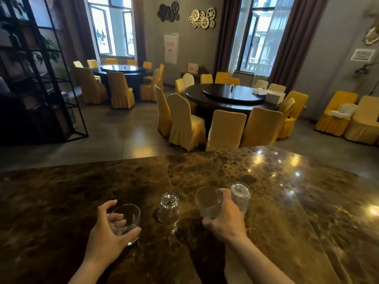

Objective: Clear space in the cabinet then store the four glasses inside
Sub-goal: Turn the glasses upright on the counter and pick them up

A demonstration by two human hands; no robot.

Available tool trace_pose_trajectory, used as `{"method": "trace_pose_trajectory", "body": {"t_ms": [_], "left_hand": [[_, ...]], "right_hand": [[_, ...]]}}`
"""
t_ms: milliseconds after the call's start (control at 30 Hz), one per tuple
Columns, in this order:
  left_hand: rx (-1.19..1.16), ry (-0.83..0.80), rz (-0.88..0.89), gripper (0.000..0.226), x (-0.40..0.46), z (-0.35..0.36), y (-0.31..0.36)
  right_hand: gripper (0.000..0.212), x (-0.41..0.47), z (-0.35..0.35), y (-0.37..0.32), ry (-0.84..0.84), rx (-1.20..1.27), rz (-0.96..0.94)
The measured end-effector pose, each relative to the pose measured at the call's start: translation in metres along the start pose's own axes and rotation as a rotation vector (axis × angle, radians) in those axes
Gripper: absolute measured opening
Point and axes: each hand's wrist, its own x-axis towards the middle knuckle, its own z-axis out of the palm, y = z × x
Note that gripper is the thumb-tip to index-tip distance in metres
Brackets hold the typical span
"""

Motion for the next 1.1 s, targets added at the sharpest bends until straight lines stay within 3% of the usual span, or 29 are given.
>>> {"method": "trace_pose_trajectory", "body": {"t_ms": [67,167,467,767,933,1000,1100], "left_hand": [[-0.022,-0.009,-0.012,0.099,-0.002,0.008,-0.002],[-0.031,-0.011,-0.051,0.091,-0.006,0.014,-0.008],[0.059,-0.025,-0.126,0.097,-0.013,0.009,-0.017],[0.105,-0.061,-0.150,0.102,-0.017,0.004,-0.011],[0.259,-0.068,-0.134,0.113,-0.023,-0.002,0.011],[0.363,0.023,0.004,0.106,-0.023,-0.007,0.025],[0.453,0.084,0.302,0.084,-0.010,-0.005,0.059]], "right_hand": [[0.093,0.000,0.006,0.008,-0.027,0.085,0.005],[0.091,0.000,0.012,0.020,-0.026,0.197,0.033],[0.089,0.002,0.015,0.033,-0.050,0.297,0.085],[0.094,-0.001,0.017,0.032,-0.083,0.322,0.106],[0.111,-0.004,-0.010,0.024,-0.129,0.177,0.118],[0.103,-0.002,-0.034,0.019,-0.183,-0.048,0.125],[0.047,0.004,-0.072,0.009,-0.165,-0.456,0.018]]}}
